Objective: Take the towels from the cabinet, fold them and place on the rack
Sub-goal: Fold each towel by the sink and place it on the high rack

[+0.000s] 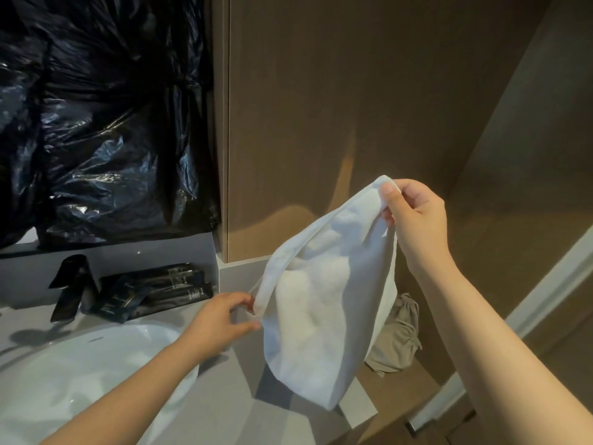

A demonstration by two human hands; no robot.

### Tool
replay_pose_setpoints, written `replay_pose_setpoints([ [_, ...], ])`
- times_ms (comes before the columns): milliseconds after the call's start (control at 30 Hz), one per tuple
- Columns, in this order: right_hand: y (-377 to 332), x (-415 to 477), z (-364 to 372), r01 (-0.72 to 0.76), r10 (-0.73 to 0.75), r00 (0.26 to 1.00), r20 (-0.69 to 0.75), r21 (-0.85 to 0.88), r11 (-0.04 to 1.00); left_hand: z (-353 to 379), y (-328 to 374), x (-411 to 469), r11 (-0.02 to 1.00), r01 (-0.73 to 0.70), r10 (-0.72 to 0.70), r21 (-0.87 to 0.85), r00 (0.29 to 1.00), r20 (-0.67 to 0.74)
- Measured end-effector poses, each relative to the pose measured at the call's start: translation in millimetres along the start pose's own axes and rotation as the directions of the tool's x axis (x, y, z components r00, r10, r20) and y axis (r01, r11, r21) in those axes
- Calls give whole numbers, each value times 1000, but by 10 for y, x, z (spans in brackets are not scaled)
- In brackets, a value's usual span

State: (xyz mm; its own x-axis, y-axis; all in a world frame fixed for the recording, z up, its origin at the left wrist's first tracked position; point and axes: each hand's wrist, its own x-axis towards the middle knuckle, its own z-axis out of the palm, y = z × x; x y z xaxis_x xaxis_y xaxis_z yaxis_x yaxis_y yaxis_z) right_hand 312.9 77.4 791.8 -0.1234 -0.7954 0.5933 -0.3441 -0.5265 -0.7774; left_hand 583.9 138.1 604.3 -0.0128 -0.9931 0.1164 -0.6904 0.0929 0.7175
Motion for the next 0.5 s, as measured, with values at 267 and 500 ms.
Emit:
replay_pose_setpoints([
  [267, 144, 78, -73, 11, -11, 1000, -16, -56, 998, -142, -190, 50, 972, -44, 63, 232, 995, -76],
  [500, 246, 173, -232, -16, 9, 996, -91, -78, 997, -911, 157, 313, 947, -126, 185, 296, 966, -180],
])
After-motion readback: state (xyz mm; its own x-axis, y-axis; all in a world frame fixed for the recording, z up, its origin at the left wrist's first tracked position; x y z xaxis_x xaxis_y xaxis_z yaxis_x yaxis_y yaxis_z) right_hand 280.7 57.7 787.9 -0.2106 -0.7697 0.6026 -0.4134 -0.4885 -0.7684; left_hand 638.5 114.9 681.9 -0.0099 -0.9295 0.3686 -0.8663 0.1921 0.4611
